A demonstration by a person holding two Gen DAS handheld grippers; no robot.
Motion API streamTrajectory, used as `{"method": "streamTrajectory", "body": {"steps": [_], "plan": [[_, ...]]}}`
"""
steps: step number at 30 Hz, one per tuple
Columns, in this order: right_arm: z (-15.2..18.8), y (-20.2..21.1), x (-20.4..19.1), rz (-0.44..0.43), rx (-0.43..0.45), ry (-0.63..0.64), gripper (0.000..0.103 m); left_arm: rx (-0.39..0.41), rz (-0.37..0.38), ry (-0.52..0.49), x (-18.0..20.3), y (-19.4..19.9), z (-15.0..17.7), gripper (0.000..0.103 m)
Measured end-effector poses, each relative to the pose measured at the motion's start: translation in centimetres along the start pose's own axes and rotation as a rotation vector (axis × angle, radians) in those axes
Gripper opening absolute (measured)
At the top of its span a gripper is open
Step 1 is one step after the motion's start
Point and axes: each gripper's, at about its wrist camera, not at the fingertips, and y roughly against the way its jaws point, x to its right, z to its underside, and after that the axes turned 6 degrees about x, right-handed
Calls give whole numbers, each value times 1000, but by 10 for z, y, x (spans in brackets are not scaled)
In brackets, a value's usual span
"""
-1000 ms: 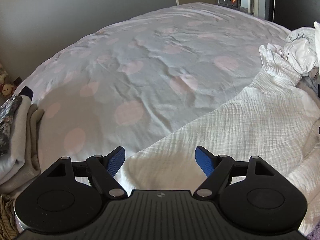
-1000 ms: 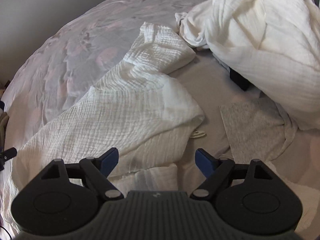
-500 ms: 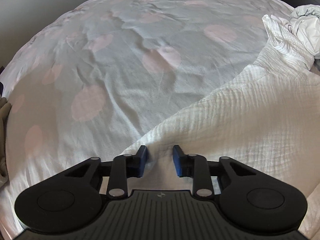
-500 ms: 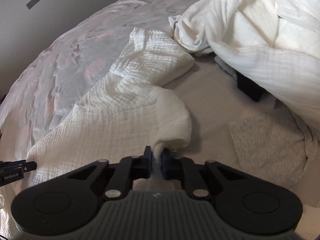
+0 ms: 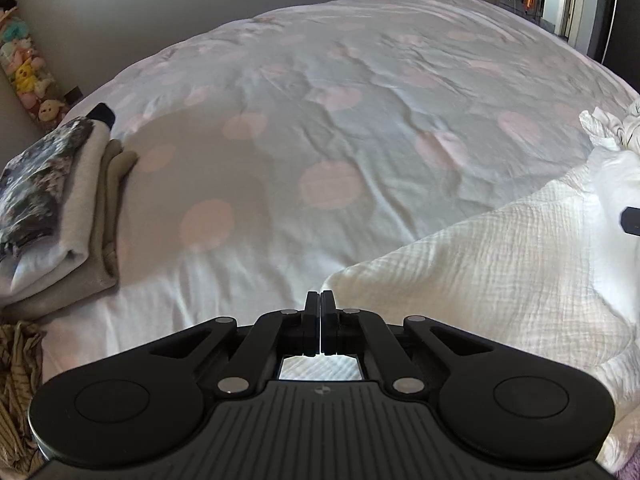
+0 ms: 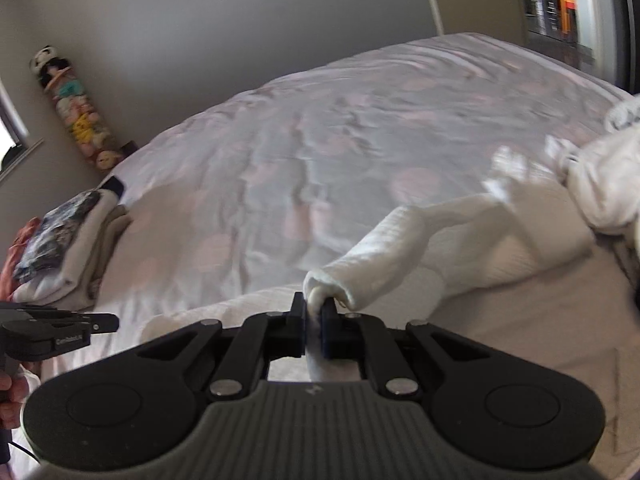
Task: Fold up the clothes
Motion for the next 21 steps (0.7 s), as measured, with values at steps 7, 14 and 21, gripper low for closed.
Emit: {"method": "streamTrajectory", "body": {"steps": [7, 14, 21], "plan": [[14, -12, -122, -300, -98, 165, 8, 45, 3, 68, -54, 59, 24, 10], [69, -11, -174, -390, -240, 270, 13, 73, 18, 17, -75, 87, 47, 17], [75, 12, -140, -293, -241, 237, 43, 103, 101, -107, -60, 92, 58, 18]]}}
